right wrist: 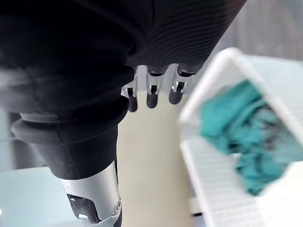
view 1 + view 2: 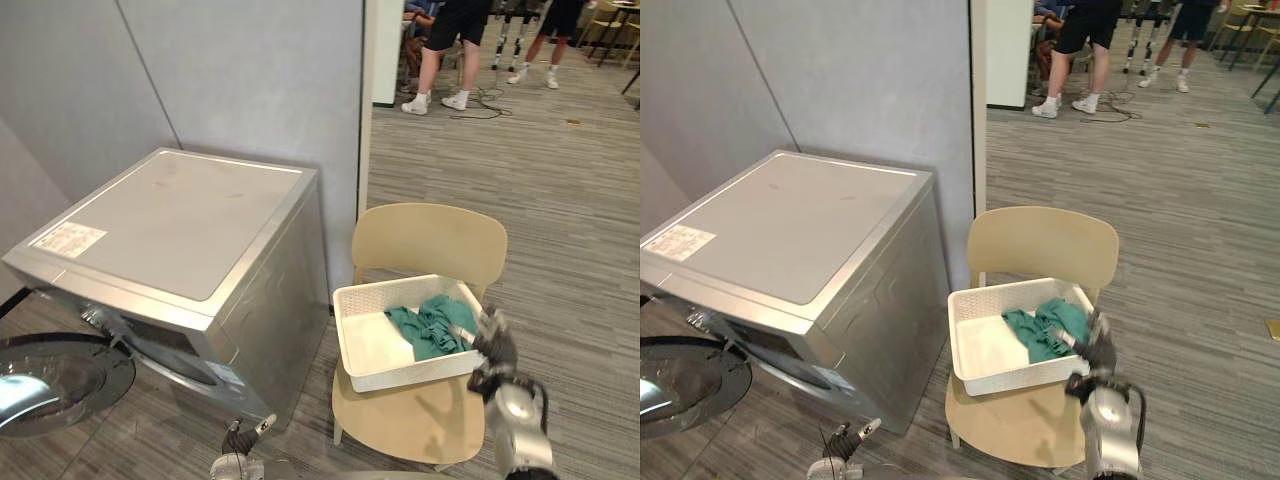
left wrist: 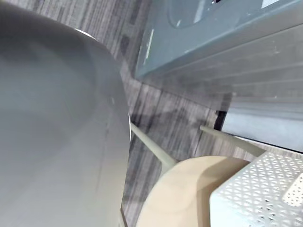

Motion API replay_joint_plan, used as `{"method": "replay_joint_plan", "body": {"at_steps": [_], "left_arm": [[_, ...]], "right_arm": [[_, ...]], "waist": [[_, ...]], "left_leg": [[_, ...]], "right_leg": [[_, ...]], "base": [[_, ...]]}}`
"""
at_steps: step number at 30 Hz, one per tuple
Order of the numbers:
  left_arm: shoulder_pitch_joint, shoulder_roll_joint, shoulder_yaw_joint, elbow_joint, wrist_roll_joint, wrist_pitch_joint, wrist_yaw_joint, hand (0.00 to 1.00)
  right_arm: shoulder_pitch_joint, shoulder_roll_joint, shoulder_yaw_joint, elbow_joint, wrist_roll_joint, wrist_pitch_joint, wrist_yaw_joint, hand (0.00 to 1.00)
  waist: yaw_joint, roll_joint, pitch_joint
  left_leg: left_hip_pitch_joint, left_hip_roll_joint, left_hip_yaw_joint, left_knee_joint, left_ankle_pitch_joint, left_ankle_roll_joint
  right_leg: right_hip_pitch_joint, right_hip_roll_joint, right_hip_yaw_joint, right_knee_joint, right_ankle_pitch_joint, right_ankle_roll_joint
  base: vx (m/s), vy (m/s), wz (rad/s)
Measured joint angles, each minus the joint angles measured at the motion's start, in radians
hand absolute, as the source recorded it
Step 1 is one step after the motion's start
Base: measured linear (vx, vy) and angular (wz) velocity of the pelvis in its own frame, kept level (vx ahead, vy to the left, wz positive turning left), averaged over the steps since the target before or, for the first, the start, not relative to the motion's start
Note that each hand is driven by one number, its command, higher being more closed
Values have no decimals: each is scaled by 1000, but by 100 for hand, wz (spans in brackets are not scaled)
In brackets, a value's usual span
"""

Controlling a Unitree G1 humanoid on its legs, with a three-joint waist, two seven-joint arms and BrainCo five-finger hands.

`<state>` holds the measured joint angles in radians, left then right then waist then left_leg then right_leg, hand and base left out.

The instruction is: Pick up the laundry basket with both hands and put the clothes into the washing machine.

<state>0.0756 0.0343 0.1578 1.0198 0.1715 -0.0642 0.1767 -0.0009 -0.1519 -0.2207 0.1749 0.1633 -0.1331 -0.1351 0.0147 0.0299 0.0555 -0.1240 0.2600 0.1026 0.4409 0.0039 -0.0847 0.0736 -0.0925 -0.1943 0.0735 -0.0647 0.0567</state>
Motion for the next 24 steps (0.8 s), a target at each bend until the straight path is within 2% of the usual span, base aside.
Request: {"method": "replay_joint_plan", "body": {"at_steps": [2,3,5,6,11,14,17,18,19,22,24], "left_arm": [[1,1,0,2,20,2,0,0],[4,0,-10,3,37,2,0,0],[-1,-1,-36,3,45,3,-1,0],[-3,1,-42,2,47,2,-1,0],[5,17,-67,2,78,0,-2,0],[8,32,-87,2,86,-11,-27,0],[4,53,-87,1,87,-23,-48,0],[-8,59,-85,0,86,-23,-49,0],[-19,71,-86,-1,86,-22,-50,0],[-43,93,-86,-11,85,-22,-50,0],[-77,110,-86,-12,84,-22,-47,0]], "right_arm": [[-68,-23,-3,-81,-18,-25,-18,0],[-104,-34,-5,-118,-26,-37,-30,0],[-128,-56,-12,-169,-57,-48,-39,0],[-127,-64,-15,-198,-63,-51,-39,0],[-125,-99,-16,-286,-101,-58,-15,0],[-124,-182,-18,-282,-160,-56,11,0],[-183,-334,-6,-181,-194,-56,40,0],[-219,-374,-2,-131,-203,-53,49,0],[-263,-417,13,-62,-209,-48,54,0],[-339,-455,51,25,-213,-37,73,0],[-447,-513,122,120,-217,-35,76,0]], "waist": [[2,3,-3],[-1,8,-6],[-3,19,-12],[-1,12,-13],[-3,4,-15],[-2,-3,-11],[-3,-25,4],[-1,-25,19],[-2,-37,49],[-2,-62,116],[-1,-75,167]], "left_leg": [[78,-9,43,-192,-16,-29],[111,-21,48,-301,-5,-47],[130,-25,48,-408,-4,-48],[131,-35,42,-441,5,-59],[139,-77,49,-466,12,-56],[133,-86,52,-479,14,-54],[54,-84,56,-464,25,-43],[36,-83,59,-460,30,-42],[18,-82,57,-457,35,-41],[-14,-80,45,-430,36,-41],[-79,-78,35,-382,29,-31]], "right_leg": [[6,3,-7,-46,42,9],[-3,3,-25,-60,54,14],[-22,5,-45,-68,65,22],[-23,4,-57,-78,75,30],[-11,-30,-52,-121,108,51],[-26,-38,-50,-132,119,56],[-107,-36,-39,-127,138,49],[-125,-34,-34,-128,147,49],[-142,-33,-34,-127,152,47],[-161,-34,-38,-117,157,43],[-215,-38,-41,-83,157,43]], "base": [[1,51,15],[-2,81,26],[-38,118,35],[-51,103,31],[-40,80,2],[-51,30,-7],[-49,0,-12],[-59,-12,-14],[-60,-10,-6],[-50,-1,5],[-53,18,7]]}}
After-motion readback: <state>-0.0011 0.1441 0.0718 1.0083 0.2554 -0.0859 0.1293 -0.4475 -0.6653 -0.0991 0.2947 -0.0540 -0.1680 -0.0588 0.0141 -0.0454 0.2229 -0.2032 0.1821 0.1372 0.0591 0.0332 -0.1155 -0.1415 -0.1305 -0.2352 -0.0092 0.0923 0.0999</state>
